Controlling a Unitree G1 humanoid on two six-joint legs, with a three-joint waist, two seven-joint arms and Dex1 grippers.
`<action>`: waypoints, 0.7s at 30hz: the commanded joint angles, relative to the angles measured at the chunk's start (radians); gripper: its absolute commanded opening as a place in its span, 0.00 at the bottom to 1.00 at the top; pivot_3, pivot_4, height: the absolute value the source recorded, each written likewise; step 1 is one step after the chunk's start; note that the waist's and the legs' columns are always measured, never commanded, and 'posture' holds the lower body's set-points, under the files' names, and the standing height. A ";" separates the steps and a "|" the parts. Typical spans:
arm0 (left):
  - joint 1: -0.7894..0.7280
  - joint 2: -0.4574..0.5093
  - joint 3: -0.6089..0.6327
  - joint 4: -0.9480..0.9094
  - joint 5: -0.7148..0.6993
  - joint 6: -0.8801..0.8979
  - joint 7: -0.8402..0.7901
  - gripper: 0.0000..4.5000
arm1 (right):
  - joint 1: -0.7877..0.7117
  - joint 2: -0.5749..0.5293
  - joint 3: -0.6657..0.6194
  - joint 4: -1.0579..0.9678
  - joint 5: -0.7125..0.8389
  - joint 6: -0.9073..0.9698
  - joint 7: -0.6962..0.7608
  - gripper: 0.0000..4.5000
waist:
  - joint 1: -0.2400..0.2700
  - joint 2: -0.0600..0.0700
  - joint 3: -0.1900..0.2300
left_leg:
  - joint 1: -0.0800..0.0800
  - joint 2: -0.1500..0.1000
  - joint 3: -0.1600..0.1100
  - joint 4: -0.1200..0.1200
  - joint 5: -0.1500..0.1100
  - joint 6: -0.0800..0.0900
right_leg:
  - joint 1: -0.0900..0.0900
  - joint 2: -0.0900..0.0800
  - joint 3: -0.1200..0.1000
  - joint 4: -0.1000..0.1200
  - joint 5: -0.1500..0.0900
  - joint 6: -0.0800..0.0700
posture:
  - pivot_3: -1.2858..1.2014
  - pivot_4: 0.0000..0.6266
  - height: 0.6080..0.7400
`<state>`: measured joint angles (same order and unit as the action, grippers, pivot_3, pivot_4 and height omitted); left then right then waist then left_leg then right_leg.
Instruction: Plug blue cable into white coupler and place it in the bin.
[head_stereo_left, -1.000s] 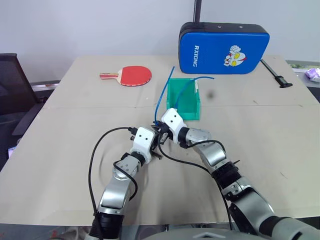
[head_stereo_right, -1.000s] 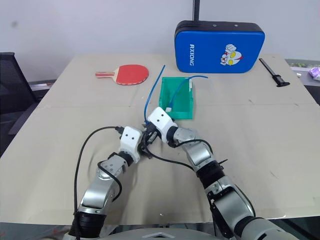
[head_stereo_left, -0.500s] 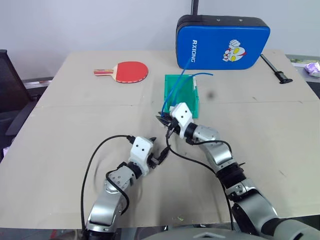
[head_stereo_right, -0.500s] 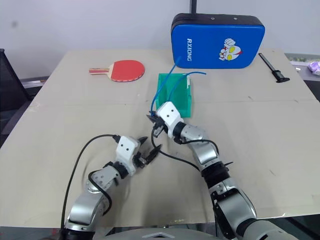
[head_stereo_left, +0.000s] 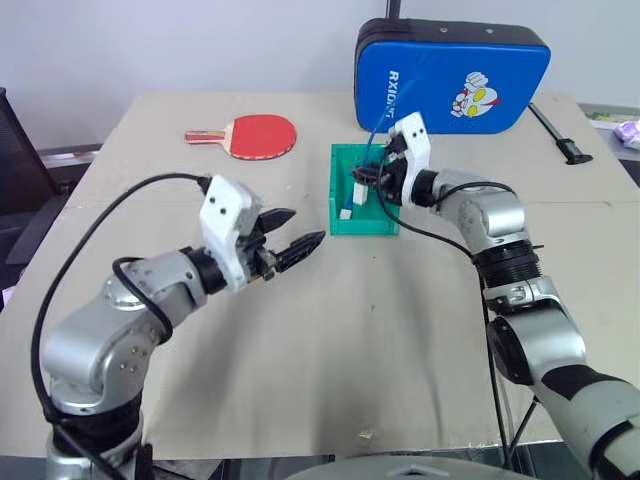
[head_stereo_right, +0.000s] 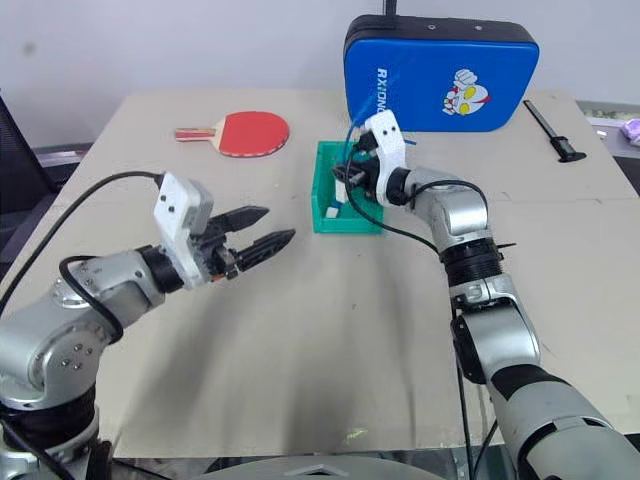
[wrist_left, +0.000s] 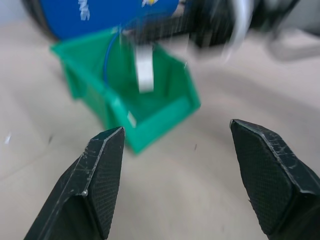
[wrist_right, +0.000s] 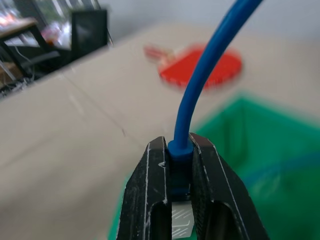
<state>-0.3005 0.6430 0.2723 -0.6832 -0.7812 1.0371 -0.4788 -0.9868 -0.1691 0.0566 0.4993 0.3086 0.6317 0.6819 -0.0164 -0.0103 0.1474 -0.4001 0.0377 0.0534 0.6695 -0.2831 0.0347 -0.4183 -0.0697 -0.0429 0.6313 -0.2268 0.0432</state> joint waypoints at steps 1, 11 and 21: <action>-0.045 0.020 0.033 -0.021 -0.072 0.066 0.047 0.79 | -0.071 0.003 -0.024 0.007 -0.001 -0.023 -0.009 0.31 | -0.001 0.000 0.001 | 0.000 0.000 0.000 0.000 0.000 0.000 | 0.000 0.000 0.000 -0.001 0.000 0.000 | 0.52 0.24 0.91; -0.042 0.040 0.029 -0.029 -0.073 0.097 0.150 0.79 | 0.078 -0.114 -0.114 -0.361 0.096 0.102 -0.016 0.99 | 0.009 -0.002 0.003 | -0.002 0.000 -0.002 -0.001 0.000 -0.001 | 0.001 0.000 -0.001 -0.004 0.000 0.001 | 0.52 0.24 0.91; 0.440 -0.022 -0.068 -0.050 0.230 -0.316 0.097 0.79 | 0.685 -0.340 -0.325 -0.656 0.280 -0.075 0.308 0.99 | 0.010 -0.002 0.002 | 0.001 0.000 -0.001 -0.002 0.000 -0.001 | 0.002 0.001 0.001 -0.005 0.000 0.001 | 0.52 0.24 0.91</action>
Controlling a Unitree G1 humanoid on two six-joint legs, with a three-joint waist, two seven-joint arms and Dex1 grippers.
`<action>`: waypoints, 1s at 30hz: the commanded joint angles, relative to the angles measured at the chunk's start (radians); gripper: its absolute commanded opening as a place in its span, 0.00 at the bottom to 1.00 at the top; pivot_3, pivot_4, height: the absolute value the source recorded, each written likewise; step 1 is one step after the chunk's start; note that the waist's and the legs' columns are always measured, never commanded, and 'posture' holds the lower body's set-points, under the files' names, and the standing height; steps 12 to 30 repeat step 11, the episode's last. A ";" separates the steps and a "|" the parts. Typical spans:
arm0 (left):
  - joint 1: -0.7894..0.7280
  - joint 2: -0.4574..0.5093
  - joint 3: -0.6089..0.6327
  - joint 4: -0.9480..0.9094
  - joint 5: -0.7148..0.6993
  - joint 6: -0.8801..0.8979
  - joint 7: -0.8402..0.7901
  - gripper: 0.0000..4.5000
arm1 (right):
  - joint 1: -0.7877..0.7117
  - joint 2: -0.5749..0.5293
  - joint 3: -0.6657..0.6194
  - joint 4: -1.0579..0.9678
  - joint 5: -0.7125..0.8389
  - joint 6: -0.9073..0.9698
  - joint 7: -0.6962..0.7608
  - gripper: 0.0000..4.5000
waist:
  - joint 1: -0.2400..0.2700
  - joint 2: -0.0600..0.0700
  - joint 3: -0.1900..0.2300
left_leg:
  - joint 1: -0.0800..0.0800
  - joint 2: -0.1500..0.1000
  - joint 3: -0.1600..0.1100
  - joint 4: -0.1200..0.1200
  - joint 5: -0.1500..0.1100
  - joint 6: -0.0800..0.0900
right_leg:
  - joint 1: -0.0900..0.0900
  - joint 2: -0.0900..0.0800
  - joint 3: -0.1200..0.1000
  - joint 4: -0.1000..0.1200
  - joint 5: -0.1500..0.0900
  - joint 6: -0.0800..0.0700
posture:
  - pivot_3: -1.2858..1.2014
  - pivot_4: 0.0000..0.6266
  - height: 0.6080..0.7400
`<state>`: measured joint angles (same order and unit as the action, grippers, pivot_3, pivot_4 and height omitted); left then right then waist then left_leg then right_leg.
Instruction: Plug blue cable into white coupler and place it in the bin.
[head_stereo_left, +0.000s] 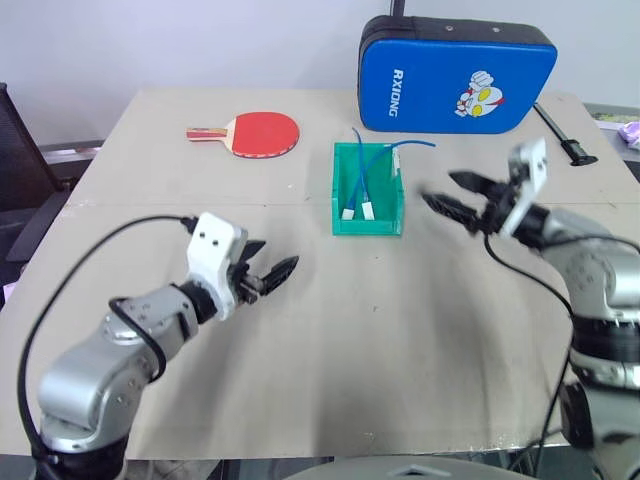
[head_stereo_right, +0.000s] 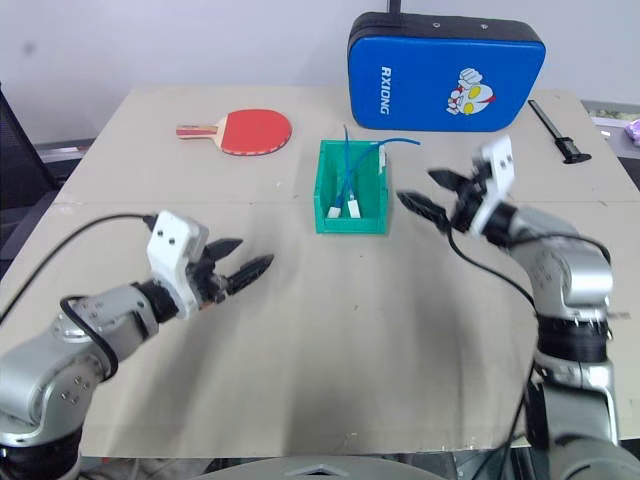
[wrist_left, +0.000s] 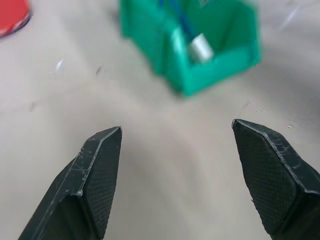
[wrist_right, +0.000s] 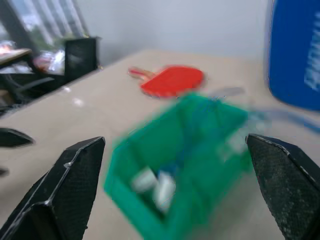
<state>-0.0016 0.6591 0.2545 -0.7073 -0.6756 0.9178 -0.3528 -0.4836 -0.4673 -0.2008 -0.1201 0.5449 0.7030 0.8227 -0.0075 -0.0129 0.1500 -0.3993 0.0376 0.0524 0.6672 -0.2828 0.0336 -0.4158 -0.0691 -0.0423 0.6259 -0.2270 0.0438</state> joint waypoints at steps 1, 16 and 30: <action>0.204 -0.057 -0.073 -0.008 0.168 -0.270 -0.045 0.79 | 0.261 -0.069 -0.069 -0.001 0.015 -0.227 0.227 0.99 | 0.002 0.000 -0.001 | 0.001 0.000 0.000 0.000 0.000 0.000 | 0.001 0.000 0.000 0.000 0.000 0.000 | 0.52 0.24 0.91; 0.450 -0.086 -0.222 0.186 0.403 -0.716 -0.224 0.79 | 0.558 -0.166 -0.039 0.220 -0.105 -0.610 0.395 0.99 | 0.002 0.001 0.001 | 0.013 0.002 0.006 0.003 -0.004 0.007 | 0.005 0.003 0.007 0.001 -0.001 -0.007 | 0.52 0.24 0.91; 0.450 -0.086 -0.222 0.186 0.403 -0.716 -0.224 0.79 | 0.558 -0.166 -0.039 0.220 -0.105 -0.610 0.395 0.99 | 0.002 0.001 0.001 | 0.013 0.002 0.006 0.003 -0.004 0.007 | 0.005 0.003 0.007 0.001 -0.001 -0.007 | 0.52 0.24 0.91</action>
